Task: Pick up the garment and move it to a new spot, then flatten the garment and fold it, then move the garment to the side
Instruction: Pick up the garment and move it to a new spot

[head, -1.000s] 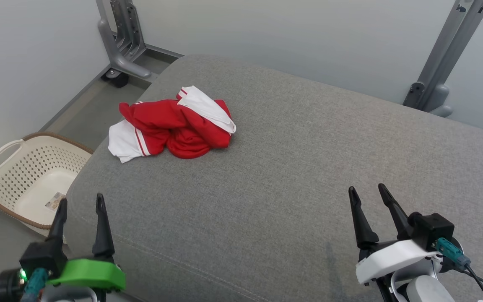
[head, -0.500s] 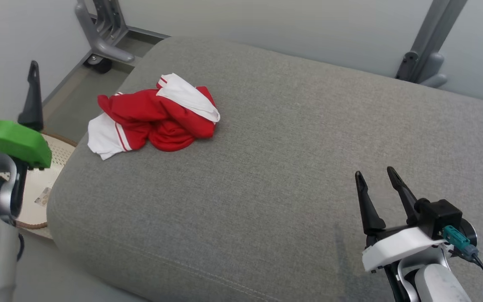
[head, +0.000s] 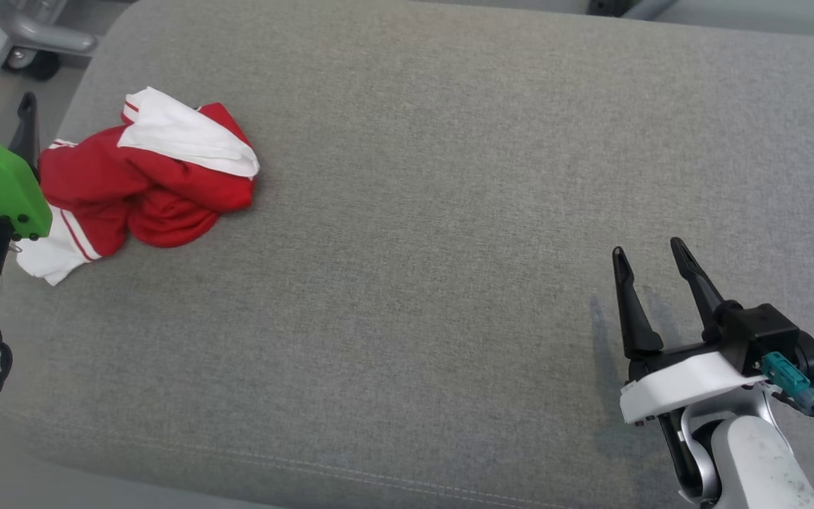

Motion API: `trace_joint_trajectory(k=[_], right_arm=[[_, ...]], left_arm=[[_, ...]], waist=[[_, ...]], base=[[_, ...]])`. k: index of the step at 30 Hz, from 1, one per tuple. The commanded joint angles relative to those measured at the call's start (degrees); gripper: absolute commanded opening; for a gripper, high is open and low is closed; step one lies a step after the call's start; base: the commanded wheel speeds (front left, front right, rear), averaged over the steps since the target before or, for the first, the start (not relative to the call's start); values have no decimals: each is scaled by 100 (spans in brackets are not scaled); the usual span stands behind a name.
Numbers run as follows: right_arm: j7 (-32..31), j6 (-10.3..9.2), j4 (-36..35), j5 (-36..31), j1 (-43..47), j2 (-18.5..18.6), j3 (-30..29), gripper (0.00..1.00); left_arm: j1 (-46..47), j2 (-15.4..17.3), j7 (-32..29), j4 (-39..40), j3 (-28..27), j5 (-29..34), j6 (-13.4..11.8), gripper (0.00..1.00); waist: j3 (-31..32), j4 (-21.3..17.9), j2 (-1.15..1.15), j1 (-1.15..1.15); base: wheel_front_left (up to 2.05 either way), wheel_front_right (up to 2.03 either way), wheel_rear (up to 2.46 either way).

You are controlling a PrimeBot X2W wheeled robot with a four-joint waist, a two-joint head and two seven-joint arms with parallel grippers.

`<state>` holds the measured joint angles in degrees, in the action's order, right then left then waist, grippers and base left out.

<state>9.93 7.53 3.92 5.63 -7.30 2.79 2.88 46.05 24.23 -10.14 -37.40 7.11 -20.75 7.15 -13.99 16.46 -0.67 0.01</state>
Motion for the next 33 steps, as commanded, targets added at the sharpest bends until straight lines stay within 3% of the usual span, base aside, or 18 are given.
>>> trace_joint_trajectory(k=[1, 8, 18, 19, 20, 21, 22, 23, 33], right_arm=[[-8, -8, -74, -93, -83, 20, -33, 100], [-23, -8, -341, -236, -155, 19, -117, 100], [-69, -8, -606, -336, -261, 19, -97, 100], [-68, -8, -619, -332, -259, 19, -94, 100], [-67, -8, -621, -329, -256, 19, -97, 100], [-60, -8, -623, -326, -260, 19, -99, 100], [-60, -8, -623, -326, -260, 19, -99, 100], [-51, -8, -622, -321, -265, 19, -100, 100], [52, -8, -439, -183, -211, 20, -38, 100]], left_arm=[[121, -50, 48, -145, 31, -81, 26, 100], [273, -207, 137, -723, 351, -399, 32, 100], [496, -175, 265, -1550, 499, -649, 34, 100], [519, -176, 281, -1604, 520, -670, 34, 81], [532, -178, 306, -1648, 543, -668, 34, 69], [547, -177, 320, -1691, 563, -675, 34, 28], [547, -177, 320, -1691, 563, -675, 34, 28], [564, -169, 355, -1728, 582, -697, 34, 0], [765, 54, 944, -1844, 860, -581, 35, 0]], waist=[[-584, -511, 67, -1], [-953, -638, 67, -1], [-1157, -654, 67, -1], [-1152, -653, 67, -1], [-1142, -649, 67, -1], [-1130, -646, 67, -1], [-1130, -646, 67, -1], [-1115, -642, 67, -1], [-721, -637, 67, -1]], base=[[0, 0, 0], [0, 0, 0], [0, 0, 0], [0, 0, 0], [0, 0, 0], [0, 0, 0], [0, 0, 0], [0, 0, 0], [0, 0, 0]])
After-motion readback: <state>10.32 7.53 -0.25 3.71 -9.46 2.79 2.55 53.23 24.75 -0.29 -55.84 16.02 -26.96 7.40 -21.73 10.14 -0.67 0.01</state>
